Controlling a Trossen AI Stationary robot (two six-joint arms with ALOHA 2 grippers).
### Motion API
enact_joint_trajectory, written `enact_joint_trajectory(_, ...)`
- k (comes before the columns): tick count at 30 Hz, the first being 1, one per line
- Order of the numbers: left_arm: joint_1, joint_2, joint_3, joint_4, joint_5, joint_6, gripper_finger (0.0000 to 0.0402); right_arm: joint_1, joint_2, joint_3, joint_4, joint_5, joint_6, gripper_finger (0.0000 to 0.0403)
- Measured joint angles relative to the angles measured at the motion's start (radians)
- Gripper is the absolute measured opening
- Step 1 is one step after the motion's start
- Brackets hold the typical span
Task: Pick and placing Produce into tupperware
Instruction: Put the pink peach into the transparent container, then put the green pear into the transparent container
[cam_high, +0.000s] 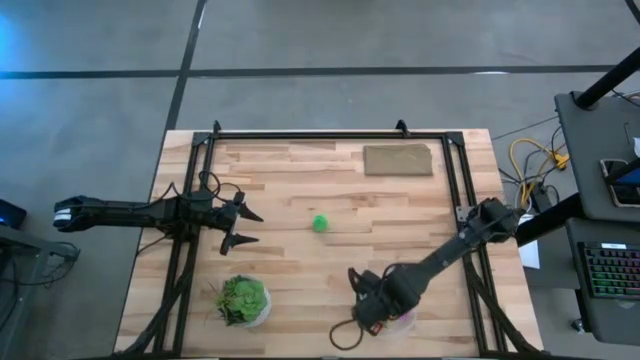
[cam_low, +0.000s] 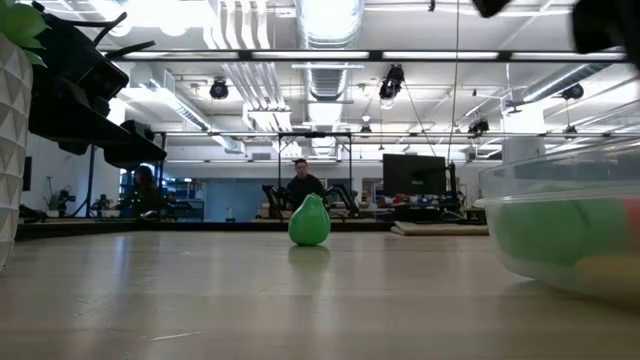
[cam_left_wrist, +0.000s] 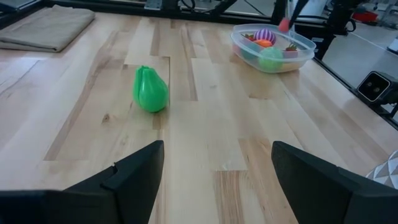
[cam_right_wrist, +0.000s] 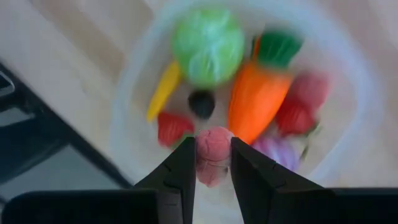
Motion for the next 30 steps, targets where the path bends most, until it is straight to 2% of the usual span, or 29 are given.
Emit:
enact_joint_trajectory(3,0.0,0.0,0.0,0.0,0.0,0.0,0.0283,0.026,0.027,-0.001,0.002,-0.069,0.057,0.0086)
enact_joint_trajectory(7,0.0,0.0,0.0,0.0,0.0,0.0,0.0283,0.052,0.054,-0.004,0.009,-0.11,0.114,0.009)
enact_joint_trajectory(13,0.0,0.0,0.0,0.0,0.0,0.0,0.0283,0.051,0.062,-0.015,0.016,-0.1,0.175,0.0104)
enact_joint_trajectory(24,0.0,0.0,0.0,0.0,0.0,0.0,0.0283,0.041,0.06,-0.017,0.028,-0.098,0.193,0.0229)
enact_joint_trajectory(26,0.0,0.0,0.0,0.0,0.0,0.0,0.0283,0.029,0.057,0.002,0.031,-0.054,0.179,0.0241)
enact_joint_trajectory(30,0.0,0.0,0.0,0.0,0.0,0.0,0.0283,-0.055,0.024,0.089,0.017,0.145,0.068,0.0248)
